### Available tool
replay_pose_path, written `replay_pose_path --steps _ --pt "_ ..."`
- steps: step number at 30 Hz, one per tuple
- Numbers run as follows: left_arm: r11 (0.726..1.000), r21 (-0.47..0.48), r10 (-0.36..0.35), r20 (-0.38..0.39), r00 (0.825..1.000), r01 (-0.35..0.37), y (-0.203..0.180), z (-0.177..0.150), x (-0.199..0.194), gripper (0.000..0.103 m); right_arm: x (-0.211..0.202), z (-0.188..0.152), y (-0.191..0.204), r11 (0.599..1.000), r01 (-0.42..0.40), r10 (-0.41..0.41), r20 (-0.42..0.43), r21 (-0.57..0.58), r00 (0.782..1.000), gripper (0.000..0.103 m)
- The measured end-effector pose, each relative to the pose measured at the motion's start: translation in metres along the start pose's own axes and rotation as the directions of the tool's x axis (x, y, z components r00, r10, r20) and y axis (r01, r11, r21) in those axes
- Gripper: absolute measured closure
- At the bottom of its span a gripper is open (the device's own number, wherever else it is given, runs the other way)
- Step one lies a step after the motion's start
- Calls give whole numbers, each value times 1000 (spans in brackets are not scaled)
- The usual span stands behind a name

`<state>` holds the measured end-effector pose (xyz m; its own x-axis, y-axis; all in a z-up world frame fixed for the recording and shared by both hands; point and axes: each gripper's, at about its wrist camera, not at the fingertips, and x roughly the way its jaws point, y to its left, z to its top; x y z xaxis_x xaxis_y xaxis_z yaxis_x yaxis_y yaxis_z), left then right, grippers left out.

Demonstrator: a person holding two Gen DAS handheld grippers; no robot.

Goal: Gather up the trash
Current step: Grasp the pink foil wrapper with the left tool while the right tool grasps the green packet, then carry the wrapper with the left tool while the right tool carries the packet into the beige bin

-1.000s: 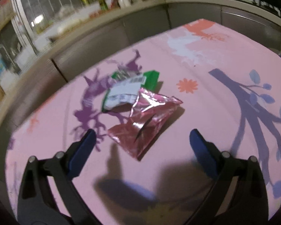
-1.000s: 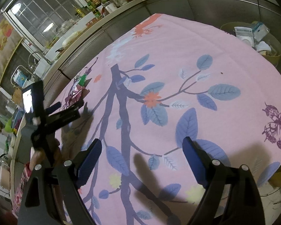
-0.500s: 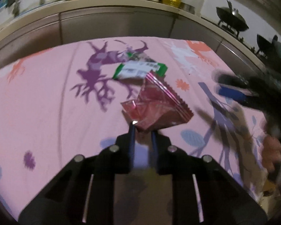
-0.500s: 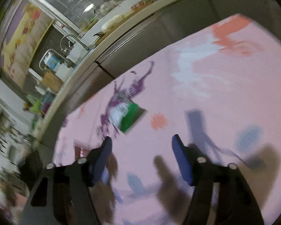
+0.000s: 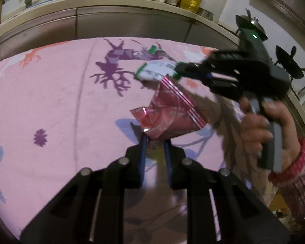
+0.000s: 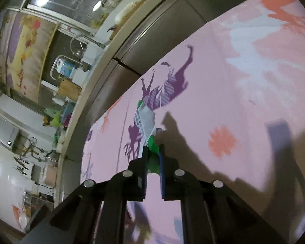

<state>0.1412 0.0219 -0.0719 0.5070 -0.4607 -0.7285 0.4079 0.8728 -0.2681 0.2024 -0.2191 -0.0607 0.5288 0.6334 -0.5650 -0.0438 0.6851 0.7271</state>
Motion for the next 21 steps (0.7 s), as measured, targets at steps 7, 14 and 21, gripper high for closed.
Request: replay_pose_path --steps 7,14,21 --pt "991 89 -98 -54 994 102 -58 -5 14 87 -118 -70 -44 997 -13 2 143 76 990 98" --pt "947 242 -185 -123 975 210 -152 3 40 87 -246 -124 -96 985 19 -85 391 169 916 99" --pt "894 313 -272 -190 943 321 -251 30 72 87 -338 -131 -144 974 7 -142 589 225 796 99"
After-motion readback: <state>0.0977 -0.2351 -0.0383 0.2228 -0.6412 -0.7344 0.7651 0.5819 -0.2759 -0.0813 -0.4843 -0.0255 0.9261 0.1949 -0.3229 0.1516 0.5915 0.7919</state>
